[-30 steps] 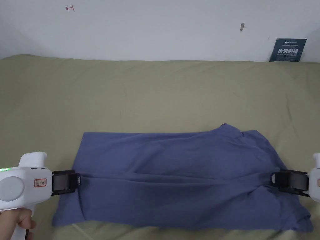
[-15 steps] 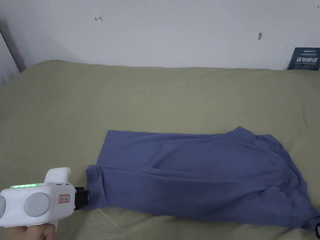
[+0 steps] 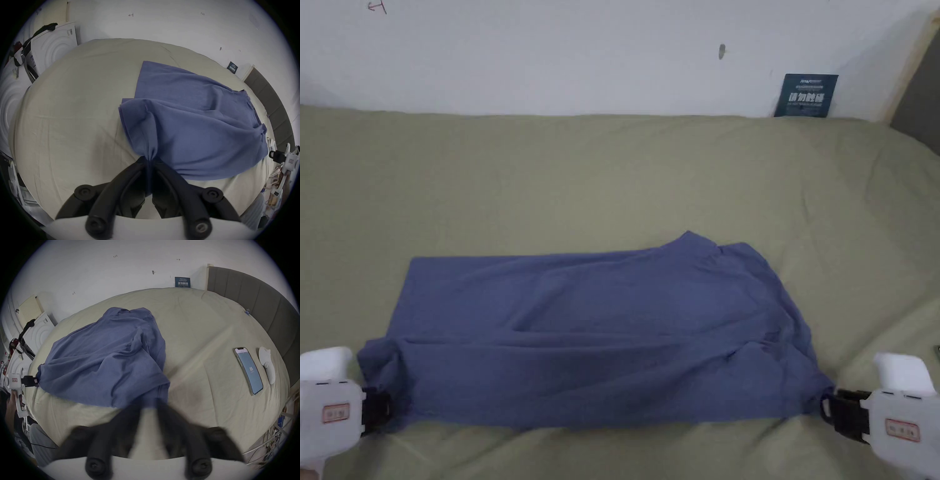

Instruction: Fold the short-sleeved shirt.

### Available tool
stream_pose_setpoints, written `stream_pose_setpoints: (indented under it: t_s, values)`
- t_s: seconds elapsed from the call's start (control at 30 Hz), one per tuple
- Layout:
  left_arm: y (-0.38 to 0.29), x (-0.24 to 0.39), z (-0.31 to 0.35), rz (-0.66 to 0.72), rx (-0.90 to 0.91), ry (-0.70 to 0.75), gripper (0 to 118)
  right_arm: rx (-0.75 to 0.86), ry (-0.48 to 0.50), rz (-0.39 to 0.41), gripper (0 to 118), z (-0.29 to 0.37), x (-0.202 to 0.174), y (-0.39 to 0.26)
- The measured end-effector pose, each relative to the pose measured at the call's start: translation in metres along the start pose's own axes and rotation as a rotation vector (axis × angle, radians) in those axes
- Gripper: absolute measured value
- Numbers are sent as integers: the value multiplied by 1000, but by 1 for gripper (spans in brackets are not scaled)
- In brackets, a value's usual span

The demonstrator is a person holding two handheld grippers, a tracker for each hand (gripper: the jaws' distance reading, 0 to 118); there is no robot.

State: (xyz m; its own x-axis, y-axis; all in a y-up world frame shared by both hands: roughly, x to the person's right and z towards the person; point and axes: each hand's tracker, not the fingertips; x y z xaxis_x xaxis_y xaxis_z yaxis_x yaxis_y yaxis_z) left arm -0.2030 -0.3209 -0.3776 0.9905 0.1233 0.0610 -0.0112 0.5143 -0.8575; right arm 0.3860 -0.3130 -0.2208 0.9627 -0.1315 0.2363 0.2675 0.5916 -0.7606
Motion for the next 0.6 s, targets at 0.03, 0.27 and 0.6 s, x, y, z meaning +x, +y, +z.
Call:
stream_pose_setpoints:
  t_s: [0.03, 0.27, 0.6]
  values:
    - [1, 2, 0, -14, -9, 5, 4, 3, 0, -1, 53, -3, 0, 3]
    - [1, 5, -3, -41, -17, 15, 4, -45, 3, 13, 97, -38, -11, 9]
    - [-1, 5, 22, -61, 4, 24, 4, -7, 12, 47, 8, 8, -10, -2]
